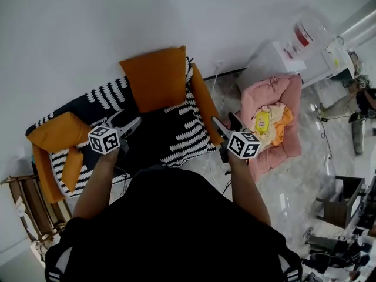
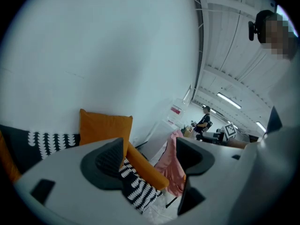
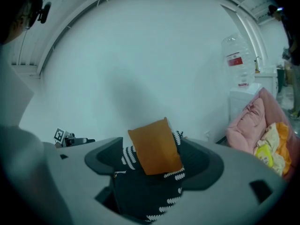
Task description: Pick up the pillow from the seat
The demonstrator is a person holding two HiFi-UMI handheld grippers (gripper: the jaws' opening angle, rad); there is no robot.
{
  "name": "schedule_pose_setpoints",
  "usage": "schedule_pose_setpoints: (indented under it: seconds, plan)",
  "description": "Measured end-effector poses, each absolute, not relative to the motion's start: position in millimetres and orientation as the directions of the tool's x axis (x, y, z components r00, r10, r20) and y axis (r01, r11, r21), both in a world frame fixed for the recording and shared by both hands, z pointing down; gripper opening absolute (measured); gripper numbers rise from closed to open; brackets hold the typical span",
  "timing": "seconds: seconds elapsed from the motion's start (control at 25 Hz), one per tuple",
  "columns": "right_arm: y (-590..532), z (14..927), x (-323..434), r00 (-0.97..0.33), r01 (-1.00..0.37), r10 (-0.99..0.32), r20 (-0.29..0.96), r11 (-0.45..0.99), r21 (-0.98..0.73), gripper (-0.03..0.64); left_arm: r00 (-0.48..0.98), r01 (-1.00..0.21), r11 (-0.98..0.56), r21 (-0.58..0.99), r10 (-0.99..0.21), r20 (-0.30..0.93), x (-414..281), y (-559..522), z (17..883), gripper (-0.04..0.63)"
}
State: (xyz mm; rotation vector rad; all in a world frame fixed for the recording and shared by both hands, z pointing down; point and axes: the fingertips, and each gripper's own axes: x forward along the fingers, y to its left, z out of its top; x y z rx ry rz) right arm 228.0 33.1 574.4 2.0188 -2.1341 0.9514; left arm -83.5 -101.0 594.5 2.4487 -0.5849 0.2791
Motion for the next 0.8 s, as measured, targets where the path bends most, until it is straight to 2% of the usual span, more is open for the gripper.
schedule_pose_setpoints:
  seconds: [0.8]
  plan:
    - [-89.3,565.3,207.6,-0.159,-0.931,-0.877,0.453,-0.019,-0.364,0.375,0.869,-0.493,-0.712,0.501,-0.373,0.325,-100.7,-217.7,597.4,0.351]
